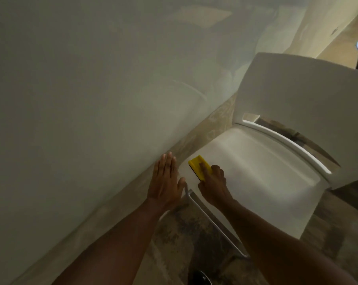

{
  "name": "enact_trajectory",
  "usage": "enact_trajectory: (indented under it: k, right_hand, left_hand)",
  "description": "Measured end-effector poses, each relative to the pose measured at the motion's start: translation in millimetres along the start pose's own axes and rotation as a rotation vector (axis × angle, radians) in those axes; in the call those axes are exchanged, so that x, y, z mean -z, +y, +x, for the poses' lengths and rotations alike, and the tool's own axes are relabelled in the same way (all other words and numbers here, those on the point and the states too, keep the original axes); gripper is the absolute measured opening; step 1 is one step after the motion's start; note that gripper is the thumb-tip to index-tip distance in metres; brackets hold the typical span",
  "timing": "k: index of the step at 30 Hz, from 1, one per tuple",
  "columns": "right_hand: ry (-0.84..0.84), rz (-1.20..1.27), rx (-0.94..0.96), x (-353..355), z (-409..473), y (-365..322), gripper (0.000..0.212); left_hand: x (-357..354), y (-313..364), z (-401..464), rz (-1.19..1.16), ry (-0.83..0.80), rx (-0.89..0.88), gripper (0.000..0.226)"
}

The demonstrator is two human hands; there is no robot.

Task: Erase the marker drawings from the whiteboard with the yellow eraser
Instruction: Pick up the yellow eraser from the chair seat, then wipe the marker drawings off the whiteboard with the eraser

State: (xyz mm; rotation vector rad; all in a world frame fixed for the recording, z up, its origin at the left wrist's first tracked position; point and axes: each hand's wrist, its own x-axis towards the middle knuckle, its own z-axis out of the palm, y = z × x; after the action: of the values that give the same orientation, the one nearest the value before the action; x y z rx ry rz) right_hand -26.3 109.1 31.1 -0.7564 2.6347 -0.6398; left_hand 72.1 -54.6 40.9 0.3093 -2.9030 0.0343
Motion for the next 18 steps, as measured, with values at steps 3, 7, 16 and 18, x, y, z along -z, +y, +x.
enact_trajectory:
  k: [3, 7, 16, 18]
  right_hand:
    - [0.122, 0.038, 0.108, 24.0, -4.0, -41.6, 0.065]
    - [0.3, 0.114, 0.333, 58.4, -16.7, -99.5, 0.068]
    - [0.65, 0.327, 0.674, 142.2, -63.0, -249.4, 0.072]
    - [0.707, 0.361, 0.772, 160.9, -79.0, -289.2, 0.072]
  left_hand:
    - [39.6, -23.1, -5.4, 0.048, 0.058, 0.002, 0.074]
    - [105.4, -55.5, -18.4, 0.111, 0.191, 0.012, 0.073]
    - [285.3, -119.8, -48.1, 0.172, 0.57, 0.044, 0.074]
    - [329.8, -138.1, -59.5, 0.215, 0.639, 0.058, 0.075]
